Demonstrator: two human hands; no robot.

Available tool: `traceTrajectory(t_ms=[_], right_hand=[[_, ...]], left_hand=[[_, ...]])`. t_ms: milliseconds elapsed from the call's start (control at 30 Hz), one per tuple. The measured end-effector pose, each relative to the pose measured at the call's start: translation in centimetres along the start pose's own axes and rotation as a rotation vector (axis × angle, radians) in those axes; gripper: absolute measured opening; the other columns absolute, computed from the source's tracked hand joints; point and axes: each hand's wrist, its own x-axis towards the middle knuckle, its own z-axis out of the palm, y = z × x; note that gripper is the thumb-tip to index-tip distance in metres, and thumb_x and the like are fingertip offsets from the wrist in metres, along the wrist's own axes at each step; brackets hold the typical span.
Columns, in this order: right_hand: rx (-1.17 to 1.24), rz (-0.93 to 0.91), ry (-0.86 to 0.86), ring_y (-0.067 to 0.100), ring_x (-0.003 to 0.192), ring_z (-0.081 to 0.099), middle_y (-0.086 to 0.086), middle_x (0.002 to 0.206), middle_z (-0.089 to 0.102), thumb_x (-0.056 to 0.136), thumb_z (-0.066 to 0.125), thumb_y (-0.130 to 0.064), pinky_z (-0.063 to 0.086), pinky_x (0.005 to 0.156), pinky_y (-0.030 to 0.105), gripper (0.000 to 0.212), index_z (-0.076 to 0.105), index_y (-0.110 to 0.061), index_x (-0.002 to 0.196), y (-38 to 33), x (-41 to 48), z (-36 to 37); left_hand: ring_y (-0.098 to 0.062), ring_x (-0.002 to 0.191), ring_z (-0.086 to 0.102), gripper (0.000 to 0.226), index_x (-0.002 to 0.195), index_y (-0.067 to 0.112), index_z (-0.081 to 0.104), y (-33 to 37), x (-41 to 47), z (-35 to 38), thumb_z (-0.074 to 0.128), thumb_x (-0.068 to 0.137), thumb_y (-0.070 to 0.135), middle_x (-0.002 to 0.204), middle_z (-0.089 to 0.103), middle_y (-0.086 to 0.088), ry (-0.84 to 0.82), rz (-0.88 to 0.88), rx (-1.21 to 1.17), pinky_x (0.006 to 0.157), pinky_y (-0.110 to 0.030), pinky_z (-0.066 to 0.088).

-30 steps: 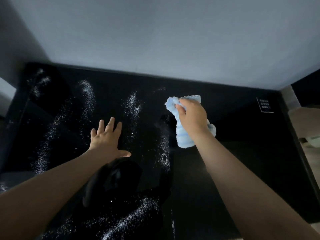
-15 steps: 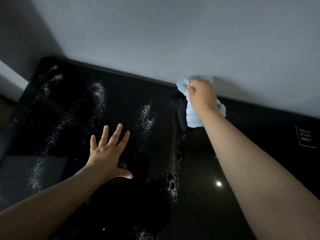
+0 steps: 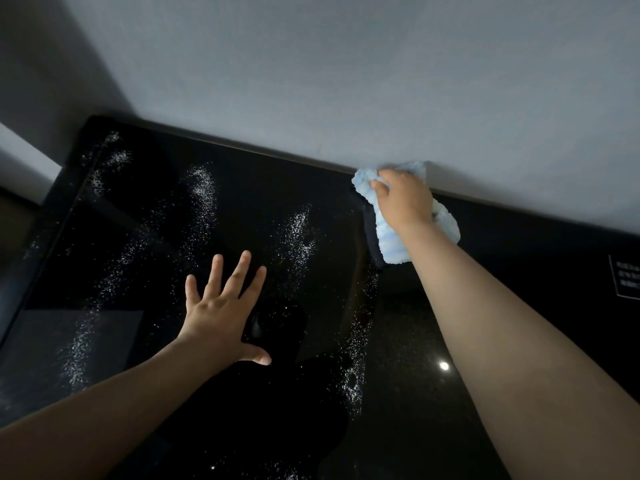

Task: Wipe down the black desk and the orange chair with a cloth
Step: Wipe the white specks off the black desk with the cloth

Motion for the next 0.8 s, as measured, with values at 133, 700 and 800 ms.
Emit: traceTrajectory(t_ms=[133,700,800], right_hand=[[-0.005,-0.011,0.031,0.029,0.082,0.058,0.007,0.088,0.067,0.093,0.049,-0.026,0.03,0.058,0.03,0.022,0.063,-0.009,0.086,-0.4,-2.0,0.1],[0.024,0.005,0.019,0.025,0.097,0.061,0.003,0.102,0.07,0.094,0.05,-0.024,0.05,0.073,0.038,0.024,0.068,-0.012,0.105,-1.3,-9.6,-0.1],[0.018,-0.001,0.008,0.024,0.097,0.06,0.003,0.1,0.071,0.095,0.05,-0.025,0.049,0.073,0.038,0.023,0.067,-0.011,0.104,-1.3,-11.1,-0.2]], left_hand=[[-0.037,0.138,-0.034,0.143,0.136,0.03,-0.038,0.0,-0.2,-0.2,0.059,0.049,0.088,0.141,-0.053,0.003,0.001,0.011,0.004,0.111,-0.065,-0.003],[-0.039,0.141,-0.029,0.141,0.146,0.029,-0.027,0.3,-0.5,-0.5,0.059,0.051,0.087,0.149,-0.043,-0.001,0.005,0.013,0.049,0.112,-0.065,0.001],[-0.04,0.141,-0.029,0.141,0.147,0.029,-0.026,0.3,-0.5,-0.5,0.06,0.052,0.086,0.149,-0.043,-0.001,0.008,0.02,0.037,0.112,-0.065,0.001]])
